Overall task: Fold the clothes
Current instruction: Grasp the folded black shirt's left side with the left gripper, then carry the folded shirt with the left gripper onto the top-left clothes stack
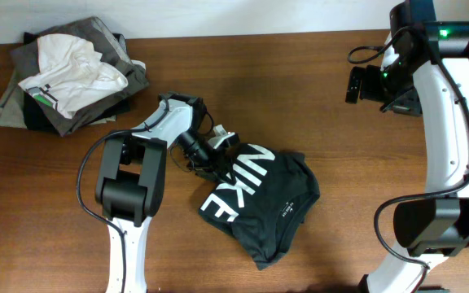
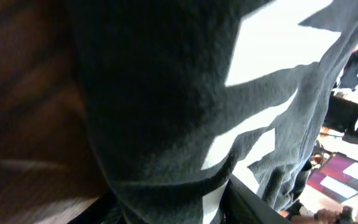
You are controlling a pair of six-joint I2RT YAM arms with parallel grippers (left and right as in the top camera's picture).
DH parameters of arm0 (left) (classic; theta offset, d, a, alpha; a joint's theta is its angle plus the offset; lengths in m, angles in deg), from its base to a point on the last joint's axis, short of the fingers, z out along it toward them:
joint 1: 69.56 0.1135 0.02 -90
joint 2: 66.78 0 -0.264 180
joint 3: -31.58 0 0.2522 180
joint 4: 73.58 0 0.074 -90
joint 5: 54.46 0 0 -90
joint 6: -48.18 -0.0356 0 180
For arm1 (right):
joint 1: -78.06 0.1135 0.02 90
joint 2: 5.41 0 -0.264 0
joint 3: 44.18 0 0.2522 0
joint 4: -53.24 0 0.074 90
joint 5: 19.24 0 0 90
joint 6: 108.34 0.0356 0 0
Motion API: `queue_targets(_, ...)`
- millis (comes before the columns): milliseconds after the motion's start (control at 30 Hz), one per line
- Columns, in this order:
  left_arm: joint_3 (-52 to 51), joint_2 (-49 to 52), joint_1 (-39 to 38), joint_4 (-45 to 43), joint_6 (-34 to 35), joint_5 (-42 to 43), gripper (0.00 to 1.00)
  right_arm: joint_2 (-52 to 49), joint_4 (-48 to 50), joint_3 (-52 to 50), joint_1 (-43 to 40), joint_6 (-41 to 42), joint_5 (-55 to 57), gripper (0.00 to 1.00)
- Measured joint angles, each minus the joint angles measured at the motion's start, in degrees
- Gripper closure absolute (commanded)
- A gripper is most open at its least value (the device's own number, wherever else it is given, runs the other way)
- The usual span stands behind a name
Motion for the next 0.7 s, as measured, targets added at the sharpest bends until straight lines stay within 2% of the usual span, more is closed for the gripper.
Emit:
queue_targets(33, 0.0, 0.0, 0.0, -0.7, 1.1, 0.0, 0.92, 0.0, 0.0, 0.0, 0.0, 0.0, 0.0, 0.01)
queue_targets(67, 0.0, 0.0, 0.0, -1.5, 2.2, -0.1, 0.99, 0.0, 0.0, 0.0, 0.0, 0.1, 0.0, 0.01)
queue_targets(233, 0.5, 0.1, 0.0, -2.7, 5.4, -0.1, 0.99, 0.0, 0.0, 0.0, 0.0, 0.0, 0.0, 0.01)
queue_targets(367, 9.4, 0.5, 0.3, -4.7, 5.6, -1.5, 0.99, 0.0, 0.0, 0.0, 0.0, 0.0, 0.0, 0.01)
queue_targets(500, 18.2, 0.5, 3.2, -13.3, 5.7, -8.7, 0.99, 0.0, 0.0, 0.0, 0.0, 0.0, 0.0, 0.01)
queue_targets(700, 18.8, 0.5, 6.9, -25.1, 5.1, -16.9, 0.99, 0.0, 0.0, 0.0, 0.0, 0.0, 0.0, 0.01)
